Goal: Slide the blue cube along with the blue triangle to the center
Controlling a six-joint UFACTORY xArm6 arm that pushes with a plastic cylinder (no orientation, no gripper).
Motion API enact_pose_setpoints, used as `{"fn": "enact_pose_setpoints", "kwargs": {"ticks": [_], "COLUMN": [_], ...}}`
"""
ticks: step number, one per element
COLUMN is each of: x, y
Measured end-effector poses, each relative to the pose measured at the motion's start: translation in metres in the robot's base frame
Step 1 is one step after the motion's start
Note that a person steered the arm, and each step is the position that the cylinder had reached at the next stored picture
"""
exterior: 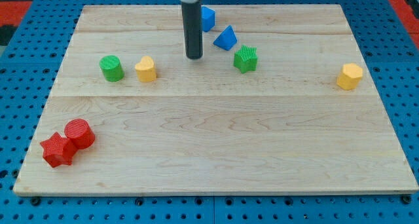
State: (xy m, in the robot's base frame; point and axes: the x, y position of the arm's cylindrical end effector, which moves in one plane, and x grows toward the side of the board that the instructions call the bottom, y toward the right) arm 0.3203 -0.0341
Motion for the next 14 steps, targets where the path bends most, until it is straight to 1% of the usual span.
{"fn": "enact_pose_setpoints", "kwargs": {"ticks": [1, 2, 3, 5, 8, 9, 10, 11, 12, 14], "x": [-0.045, -0.105, -0.102, -0.055, -0.027, -0.029, -0.082, -0.102, -0.062, 0.041], "y": [-0.045, -0.013, 0.029, 0.029, 0.029, 0.028, -0.001, 0.058, 0.076, 0.076]}}
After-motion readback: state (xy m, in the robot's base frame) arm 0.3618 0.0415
